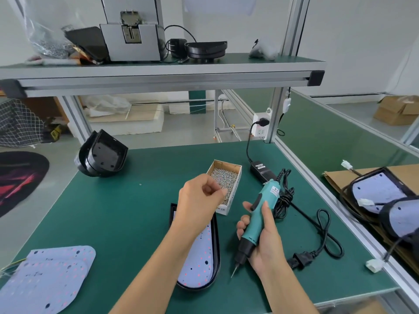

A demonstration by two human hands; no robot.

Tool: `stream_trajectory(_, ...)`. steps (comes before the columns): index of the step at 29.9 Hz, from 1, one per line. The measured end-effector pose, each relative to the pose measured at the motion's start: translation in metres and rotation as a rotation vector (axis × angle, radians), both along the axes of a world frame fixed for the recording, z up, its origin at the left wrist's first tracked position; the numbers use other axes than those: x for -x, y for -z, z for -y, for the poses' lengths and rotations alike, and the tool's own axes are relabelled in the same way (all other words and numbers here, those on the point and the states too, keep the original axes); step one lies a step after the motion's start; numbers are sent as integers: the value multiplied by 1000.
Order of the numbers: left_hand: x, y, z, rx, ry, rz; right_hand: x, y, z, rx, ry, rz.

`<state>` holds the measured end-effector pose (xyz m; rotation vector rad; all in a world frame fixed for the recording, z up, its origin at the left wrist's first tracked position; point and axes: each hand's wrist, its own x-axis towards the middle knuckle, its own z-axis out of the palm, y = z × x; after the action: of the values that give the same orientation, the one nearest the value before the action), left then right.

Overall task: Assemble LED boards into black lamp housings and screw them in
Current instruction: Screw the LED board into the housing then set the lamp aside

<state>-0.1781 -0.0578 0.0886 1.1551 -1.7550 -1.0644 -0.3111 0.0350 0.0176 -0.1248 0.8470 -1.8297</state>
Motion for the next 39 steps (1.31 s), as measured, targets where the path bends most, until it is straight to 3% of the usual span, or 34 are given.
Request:
stream_trajectory(7, -63, 7, -64, -159, -18, -241, -1, -8, -3, 2, -1, 40)
stream_trajectory(17, -85, 20, -99, -180, -146, -275, -36, -64, -14, 325, -59, 127)
stream_trajectory(27, -86, 29, -124, -206, -198, -484, -61, -82, -16, 330, 170, 68)
stream_trajectory(39, -79, 34, -131, -235, -230, -495, -71, -86, -21, 343, 208, 16)
